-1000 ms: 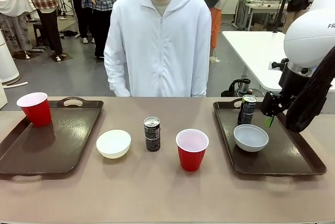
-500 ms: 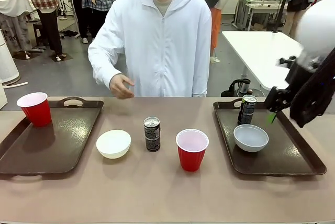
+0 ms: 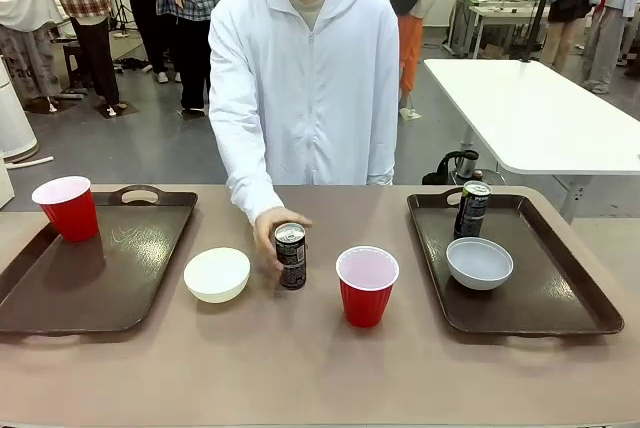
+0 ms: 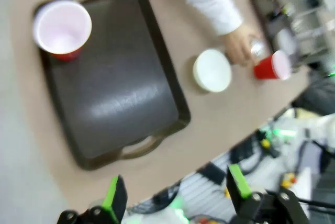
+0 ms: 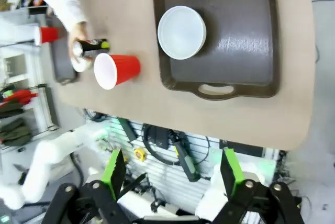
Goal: Prepare tableware on both trays.
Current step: Pick up a Picnic Bowl from the table and place it on a Handle tray.
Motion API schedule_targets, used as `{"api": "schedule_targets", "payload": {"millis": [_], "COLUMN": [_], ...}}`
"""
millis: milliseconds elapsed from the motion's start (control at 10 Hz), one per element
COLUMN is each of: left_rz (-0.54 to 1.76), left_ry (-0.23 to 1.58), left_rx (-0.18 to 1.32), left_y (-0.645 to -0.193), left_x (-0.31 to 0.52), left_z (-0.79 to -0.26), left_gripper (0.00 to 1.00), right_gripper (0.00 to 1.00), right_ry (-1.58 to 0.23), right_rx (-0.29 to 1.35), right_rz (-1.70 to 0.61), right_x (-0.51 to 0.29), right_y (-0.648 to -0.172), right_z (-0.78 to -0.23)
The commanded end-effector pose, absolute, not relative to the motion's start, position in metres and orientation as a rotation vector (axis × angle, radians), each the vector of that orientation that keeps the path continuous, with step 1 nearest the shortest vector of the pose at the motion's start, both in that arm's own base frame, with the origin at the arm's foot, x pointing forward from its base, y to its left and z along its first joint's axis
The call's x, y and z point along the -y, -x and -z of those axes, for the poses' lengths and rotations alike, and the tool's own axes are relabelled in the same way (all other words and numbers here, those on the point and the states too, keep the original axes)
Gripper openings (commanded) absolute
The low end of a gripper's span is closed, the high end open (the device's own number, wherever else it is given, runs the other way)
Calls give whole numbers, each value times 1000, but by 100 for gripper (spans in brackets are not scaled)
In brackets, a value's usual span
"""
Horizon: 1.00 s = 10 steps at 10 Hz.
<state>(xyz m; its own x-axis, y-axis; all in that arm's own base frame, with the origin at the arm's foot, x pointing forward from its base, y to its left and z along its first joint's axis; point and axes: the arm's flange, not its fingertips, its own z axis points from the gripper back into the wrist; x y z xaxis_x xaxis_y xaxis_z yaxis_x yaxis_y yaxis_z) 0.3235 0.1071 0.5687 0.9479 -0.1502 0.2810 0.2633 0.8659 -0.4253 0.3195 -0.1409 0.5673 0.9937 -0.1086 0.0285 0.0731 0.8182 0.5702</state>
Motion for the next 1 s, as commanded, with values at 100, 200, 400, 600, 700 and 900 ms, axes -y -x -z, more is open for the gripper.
{"api": "schedule_targets", "payload": {"millis": [100,200,400,600,700,900], "left_rz": [319,349,393,417,420,415], "left_ry": [347,313,223,184,180,127], "left_rx": [146,125,112,117,123,139], "left_y": [-347,-356,-369,-377,-377,-380], "left_x": [-51,-31,11,54,72,102], "left_z": [-584,-590,-602,-603,-598,-582], "left_gripper": [100,100,100,100,100,100], "right_gripper": [95,95,95,95,95,95], "right_ry": [-828,-887,-989,-1013,-1016,-994], "right_rx": [-25,-23,6,1,-5,-8], "right_rz": [108,84,16,-14,-11,3], "right_x": [206,217,227,231,233,229], "right_y": [-348,-346,-340,-339,-337,-336], "right_z": [-533,-517,-498,-478,-471,-476]}}
